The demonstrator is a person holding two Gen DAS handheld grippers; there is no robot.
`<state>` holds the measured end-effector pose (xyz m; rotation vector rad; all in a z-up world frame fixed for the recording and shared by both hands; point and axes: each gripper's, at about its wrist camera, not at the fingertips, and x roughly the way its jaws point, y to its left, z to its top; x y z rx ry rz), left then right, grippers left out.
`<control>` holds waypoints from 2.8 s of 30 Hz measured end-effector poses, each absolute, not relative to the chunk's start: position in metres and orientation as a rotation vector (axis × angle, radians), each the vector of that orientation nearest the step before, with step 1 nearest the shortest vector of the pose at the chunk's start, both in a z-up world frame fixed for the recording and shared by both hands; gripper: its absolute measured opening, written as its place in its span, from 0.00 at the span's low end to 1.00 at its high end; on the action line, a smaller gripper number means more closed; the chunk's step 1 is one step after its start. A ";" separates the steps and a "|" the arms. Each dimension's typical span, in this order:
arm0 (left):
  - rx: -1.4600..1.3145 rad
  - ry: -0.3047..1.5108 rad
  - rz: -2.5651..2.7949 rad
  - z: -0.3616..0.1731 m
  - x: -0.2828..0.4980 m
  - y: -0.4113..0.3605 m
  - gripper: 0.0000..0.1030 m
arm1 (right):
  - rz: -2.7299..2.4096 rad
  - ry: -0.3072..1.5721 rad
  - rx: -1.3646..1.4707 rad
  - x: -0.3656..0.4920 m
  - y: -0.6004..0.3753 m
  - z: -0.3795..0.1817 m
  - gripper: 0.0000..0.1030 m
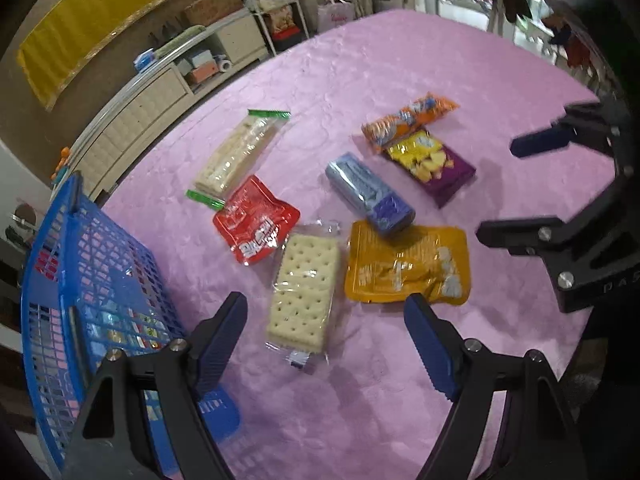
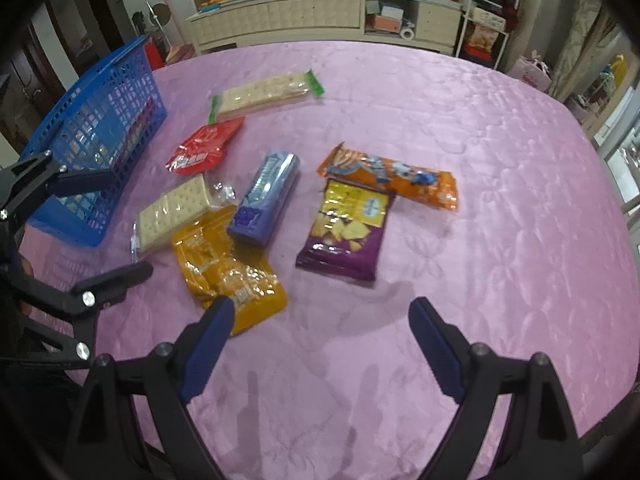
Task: Organize snacks
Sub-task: 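Withdraw both tools from the basket toward the remaining snacks, then lower the left tool and grasp the square cracker pack, then grasp the orange wafer bag with the right tool while the left tool holds the crackers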
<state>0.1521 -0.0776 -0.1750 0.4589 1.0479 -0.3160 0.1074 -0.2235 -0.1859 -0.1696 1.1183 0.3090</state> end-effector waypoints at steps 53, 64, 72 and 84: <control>0.174 1.039 -0.272 -0.143 0.177 -0.089 0.40 | 0.313 1.087 -0.092 0.138 -0.253 -0.169 0.89; 0.068 1.044 -0.223 -0.150 0.201 -0.082 0.40 | 0.425 1.042 -0.265 0.187 -0.243 -0.157 0.86; 0.053 1.078 -0.213 -0.164 0.217 -0.087 0.40 | 0.536 1.099 -0.411 0.212 -0.232 -0.188 0.63; 0.049 1.077 -0.199 -0.169 0.229 -0.088 0.40 | 0.577 1.107 -0.472 0.224 -0.224 -0.200 0.17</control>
